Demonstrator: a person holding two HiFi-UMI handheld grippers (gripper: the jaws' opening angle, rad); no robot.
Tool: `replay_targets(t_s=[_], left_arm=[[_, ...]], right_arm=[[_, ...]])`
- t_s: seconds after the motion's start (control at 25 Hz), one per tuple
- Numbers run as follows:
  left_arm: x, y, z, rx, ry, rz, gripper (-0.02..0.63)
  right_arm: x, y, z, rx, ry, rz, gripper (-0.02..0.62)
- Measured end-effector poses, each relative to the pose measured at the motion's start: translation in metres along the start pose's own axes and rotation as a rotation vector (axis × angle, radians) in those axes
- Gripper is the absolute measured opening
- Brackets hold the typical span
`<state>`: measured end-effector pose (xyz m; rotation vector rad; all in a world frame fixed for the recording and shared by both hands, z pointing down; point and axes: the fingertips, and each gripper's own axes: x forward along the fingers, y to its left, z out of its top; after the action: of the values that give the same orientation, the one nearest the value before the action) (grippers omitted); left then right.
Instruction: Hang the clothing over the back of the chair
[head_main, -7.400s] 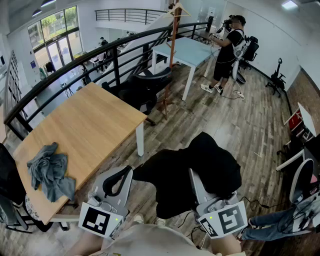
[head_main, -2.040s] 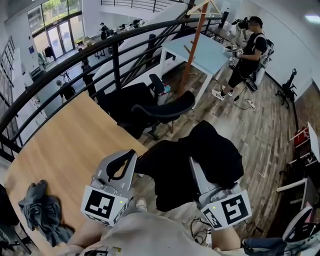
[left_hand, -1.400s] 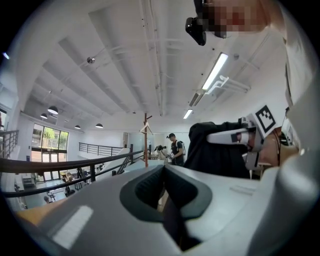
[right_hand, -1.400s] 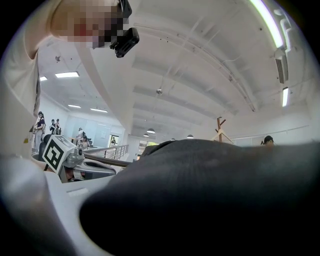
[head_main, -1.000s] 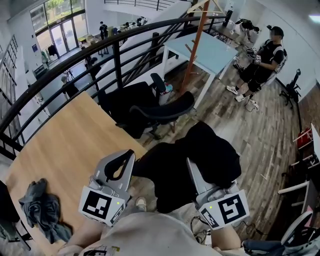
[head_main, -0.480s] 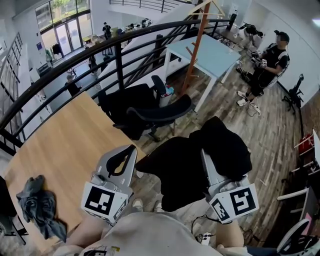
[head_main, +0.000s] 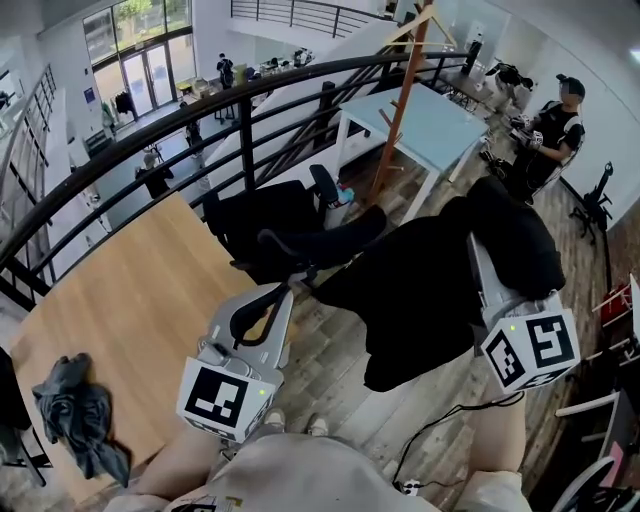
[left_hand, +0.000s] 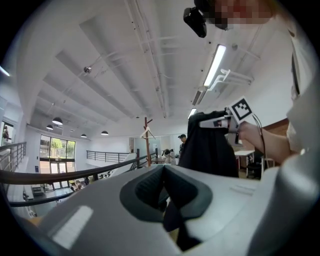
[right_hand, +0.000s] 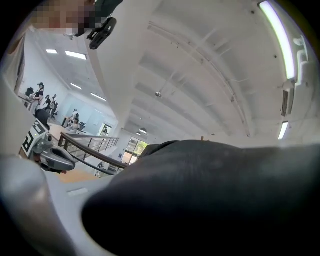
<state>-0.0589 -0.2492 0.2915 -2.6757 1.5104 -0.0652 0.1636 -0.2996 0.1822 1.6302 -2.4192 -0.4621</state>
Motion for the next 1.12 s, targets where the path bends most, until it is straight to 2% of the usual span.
replay_targets(t_s=[0.28,0.48,0.6,0.84,1.04,1.12], left_arm=[[0.012,0.006,0.005,-0.017,0.009,0.006,0.002],[0.018,0.02,0.002,-0.001,0.006,0.029,0.002],[0.025,0.027,0.001,-0.004,-0.005,0.039,0.002],[0.045,0.056,0.012,-0.018,-0.02,0.07,0.002],[0.084,0.104,0.074,0.047,-0.117,0.098,0.002],[0.098,0.123,0.093,0.045,-0.136,0.099,0.002]], right_arm=[[0.044,-0.05,0.063,-0.131,-0.059,-0.014,0.097],[0.085,-0.065,0.115,-0.261,-0.092,-0.009,0.104],[0.11,-0.07,0.138,-0.295,-0.125,-0.018,0.104],[0.151,-0.074,0.175,-0.271,-0.218,-0.054,0.103],[0.189,-0.088,0.22,-0.183,-0.353,-0.072,0.101],[0.202,-0.088,0.237,-0.152,-0.414,-0.063,0.101]])
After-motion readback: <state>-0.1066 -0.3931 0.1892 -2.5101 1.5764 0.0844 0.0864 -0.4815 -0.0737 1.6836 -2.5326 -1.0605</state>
